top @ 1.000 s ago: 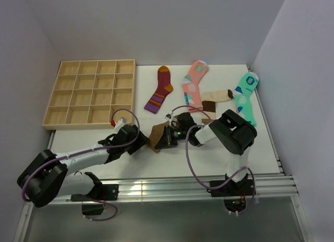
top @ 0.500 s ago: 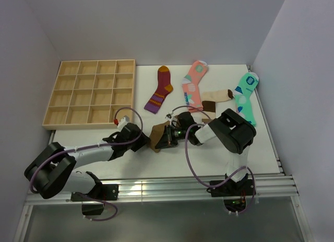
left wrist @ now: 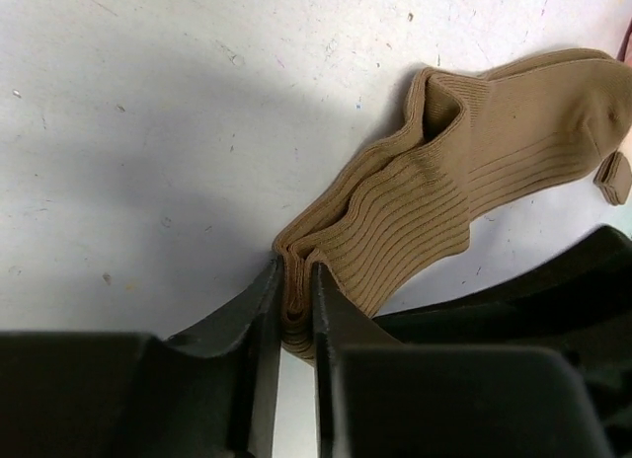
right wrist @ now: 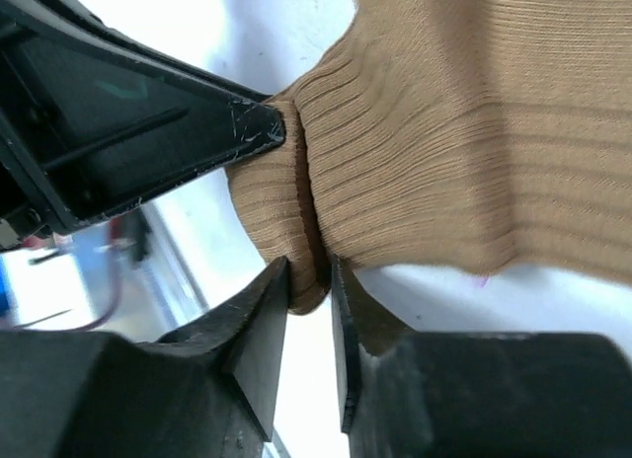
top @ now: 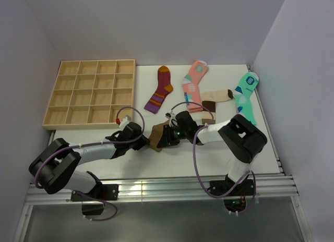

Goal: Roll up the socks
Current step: Roll the sock at the center of the board.

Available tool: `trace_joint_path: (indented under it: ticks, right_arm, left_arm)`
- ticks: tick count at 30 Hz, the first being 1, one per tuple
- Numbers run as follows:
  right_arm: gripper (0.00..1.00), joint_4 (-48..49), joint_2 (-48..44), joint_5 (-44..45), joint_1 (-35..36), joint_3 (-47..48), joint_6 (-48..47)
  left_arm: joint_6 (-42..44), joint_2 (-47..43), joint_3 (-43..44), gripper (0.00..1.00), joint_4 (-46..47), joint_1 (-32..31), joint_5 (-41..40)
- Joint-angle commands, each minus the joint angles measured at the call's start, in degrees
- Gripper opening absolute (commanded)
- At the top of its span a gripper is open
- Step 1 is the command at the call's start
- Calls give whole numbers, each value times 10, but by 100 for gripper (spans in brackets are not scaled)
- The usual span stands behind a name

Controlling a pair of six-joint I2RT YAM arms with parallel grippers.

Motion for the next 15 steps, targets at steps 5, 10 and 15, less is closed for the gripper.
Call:
trace_joint_path:
  ticks: [5,10,15]
  right_arm:
    - [39,-116,-99,239,87,18,-130]
    - [45,-110,-144,327,152,10,-175]
    - [48,-100,-160,387,190,7,-209]
  left_arm:
    - [28,0,21,13,-78,-4,-2]
    - [42,-6,36,12,-100,-4,-5]
    - [46,-11,38,12,-105,-4,-4]
